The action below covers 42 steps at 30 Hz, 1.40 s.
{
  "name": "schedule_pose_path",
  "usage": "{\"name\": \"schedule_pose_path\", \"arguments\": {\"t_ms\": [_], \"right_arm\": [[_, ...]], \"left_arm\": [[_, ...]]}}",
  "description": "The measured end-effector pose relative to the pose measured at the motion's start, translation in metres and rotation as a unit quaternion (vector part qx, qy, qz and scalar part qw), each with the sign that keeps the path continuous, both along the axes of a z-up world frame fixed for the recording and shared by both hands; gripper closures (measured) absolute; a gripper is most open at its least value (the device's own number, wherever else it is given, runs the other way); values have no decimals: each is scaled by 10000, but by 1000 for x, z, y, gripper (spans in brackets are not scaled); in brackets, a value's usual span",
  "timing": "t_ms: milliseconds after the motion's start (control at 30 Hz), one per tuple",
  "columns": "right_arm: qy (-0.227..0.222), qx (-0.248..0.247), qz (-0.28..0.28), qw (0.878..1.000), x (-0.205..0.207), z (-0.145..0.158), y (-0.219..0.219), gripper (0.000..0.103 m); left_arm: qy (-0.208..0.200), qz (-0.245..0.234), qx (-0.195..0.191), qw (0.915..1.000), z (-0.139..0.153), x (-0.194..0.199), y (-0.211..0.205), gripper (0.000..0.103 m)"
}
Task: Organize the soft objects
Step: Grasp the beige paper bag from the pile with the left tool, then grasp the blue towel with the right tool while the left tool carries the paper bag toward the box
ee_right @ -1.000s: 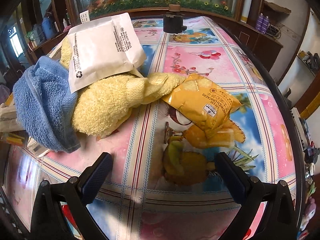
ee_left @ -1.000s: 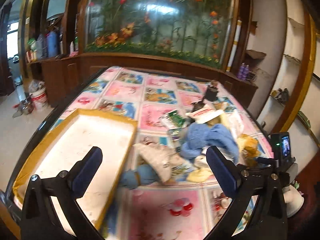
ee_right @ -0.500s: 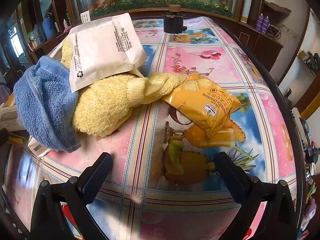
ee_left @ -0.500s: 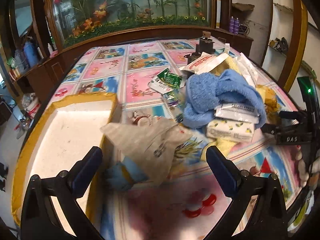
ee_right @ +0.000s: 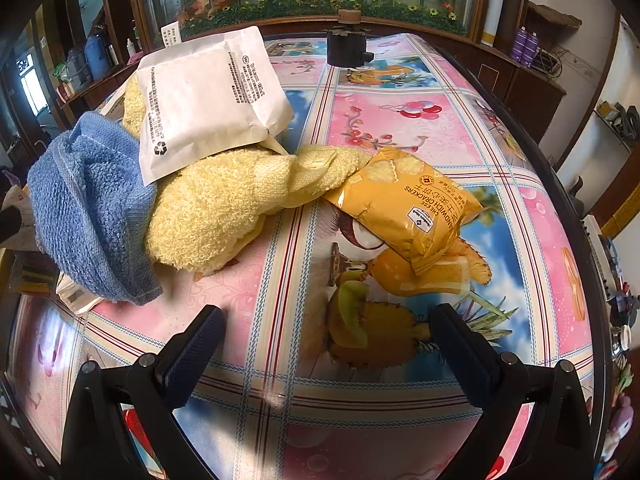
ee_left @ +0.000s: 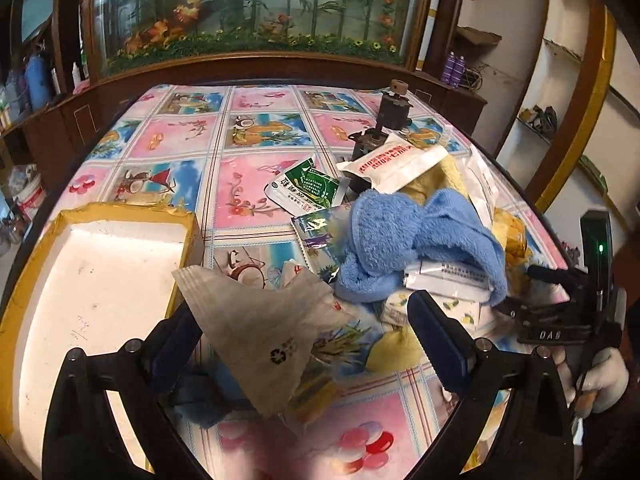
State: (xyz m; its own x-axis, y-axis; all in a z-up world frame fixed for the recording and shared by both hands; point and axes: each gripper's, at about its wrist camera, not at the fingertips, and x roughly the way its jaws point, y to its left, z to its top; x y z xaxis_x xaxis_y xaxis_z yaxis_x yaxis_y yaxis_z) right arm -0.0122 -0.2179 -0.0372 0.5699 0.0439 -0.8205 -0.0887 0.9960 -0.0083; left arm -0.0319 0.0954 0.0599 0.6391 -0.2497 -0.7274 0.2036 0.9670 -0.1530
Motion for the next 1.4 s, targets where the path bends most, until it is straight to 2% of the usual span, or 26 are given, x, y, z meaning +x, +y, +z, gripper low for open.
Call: {"name": "schedule_pose_path", "arguments": {"t_ms": [33, 100, 133, 167, 200, 233, 267, 367, 467, 600, 733, 767, 800, 900, 1033, 1200, 1400], "right_arm": [[0, 1, 1, 10000, 0, 0, 0, 0], [6, -4, 6, 10000, 0, 0, 0, 0], [26, -9, 27, 10000, -1, 0, 0, 0], [7, 3, 97, 10000, -4, 2, 1, 2], [-70, 21, 183, 9998, -9, 7, 2, 15], [-175, 53, 281, 9994, -16, 13, 5, 21], [-314, 103, 403, 9986, -24, 21, 8, 24], [-808, 209, 961, 9919, -46, 48, 26, 24], [-1050, 277, 1534, 9822, -51, 72, 54, 24], [-1075, -59, 2018, 9735, -25, 84, 100, 25], [-640, -248, 2267, 9715, 17, 64, 137, 29], [-546, -309, 2283, 9716, 24, 58, 143, 45], [-409, -232, 2333, 9713, 29, 54, 146, 70], [-387, -101, 2289, 9726, 28, 57, 147, 85], [-688, 116, 2265, 9715, 13, 84, 145, 86], [-1071, 519, 2258, 9669, 1, 133, 149, 86], [-977, 1445, 2548, 9511, 10, 172, 187, 86]], "left_arm": [[40, 3, -151, 9999, -1, 4, 1, 5], [141, 55, -272, 9995, -4, 9, 1, 15], [226, 76, -269, 9994, -7, 11, -1, 29], [265, 131, -189, 9994, -8, 13, -2, 51], [290, 161, -155, 9993, -9, 14, -2, 66], [332, 148, -259, 9990, -9, 15, 0, 72], [339, 150, -419, 9984, -8, 14, 3, 73], [211, 146, -611, 9978, -1, 9, 9, 75], [83, 72, -829, 9965, 7, 2, 13, 76], [-145, -2, -1116, 9937, 24, -10, 19, 76], [-285, -11, -1270, 9915, 36, -19, 29, 76], [-295, 6, -1275, 9914, 36, -18, 31, 76], [-304, 30, -1286, 9912, 37, -19, 34, 76], [-364, 116, -1474, 9883, 41, -22, 48, 76], [-525, 230, -1659, 9845, 53, -32, 72, 76], [-791, 403, -1593, 9832, 74, -42, 102, 76], [-865, 791, -1339, 9840, 82, -27, 143, 76]]}}
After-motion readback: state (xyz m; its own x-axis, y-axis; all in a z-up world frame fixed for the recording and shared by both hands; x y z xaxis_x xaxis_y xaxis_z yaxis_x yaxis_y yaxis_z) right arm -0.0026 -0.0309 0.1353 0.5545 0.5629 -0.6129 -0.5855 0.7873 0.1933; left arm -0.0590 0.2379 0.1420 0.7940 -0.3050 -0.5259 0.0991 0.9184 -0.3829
